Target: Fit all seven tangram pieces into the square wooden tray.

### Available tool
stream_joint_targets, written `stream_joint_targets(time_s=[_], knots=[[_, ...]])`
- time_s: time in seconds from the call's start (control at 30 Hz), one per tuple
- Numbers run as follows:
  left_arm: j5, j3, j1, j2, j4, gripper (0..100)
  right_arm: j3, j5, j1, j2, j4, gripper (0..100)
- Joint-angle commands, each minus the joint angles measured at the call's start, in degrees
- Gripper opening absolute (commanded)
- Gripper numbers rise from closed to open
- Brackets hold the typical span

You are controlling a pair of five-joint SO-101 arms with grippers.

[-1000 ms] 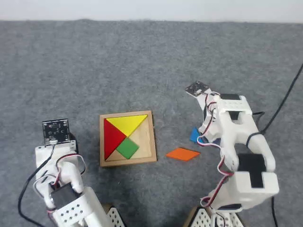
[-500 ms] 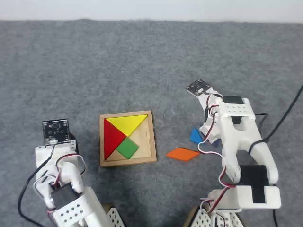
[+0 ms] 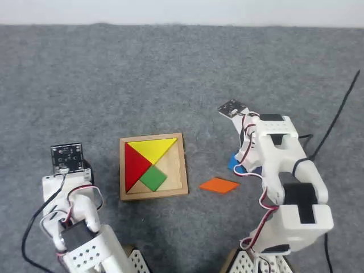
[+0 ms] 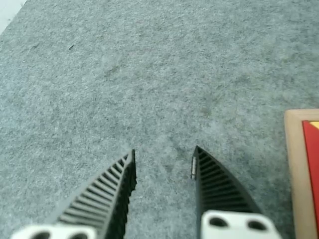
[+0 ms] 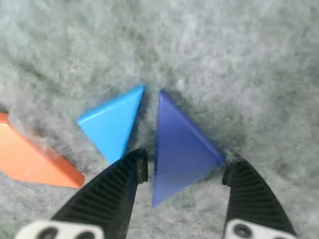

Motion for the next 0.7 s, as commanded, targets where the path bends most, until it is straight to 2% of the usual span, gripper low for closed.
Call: stream_joint_targets(time_s=[0.0,0.47,0.67], knots=[[-0.53,-0.66,0.44,-1.32,0.35,18,-2.20,1.05,1.10,0.75,-0.84,26.2],[-0.53,-0.66,0.44,-1.32,0.35,18,-2.20,2.37,1.01,1.10,-0.48,26.1],[-0.53,-0.66,0.44,-1.32,0.35,18,-2.29,2.37,1.10,1.10,-0.48,14.9]])
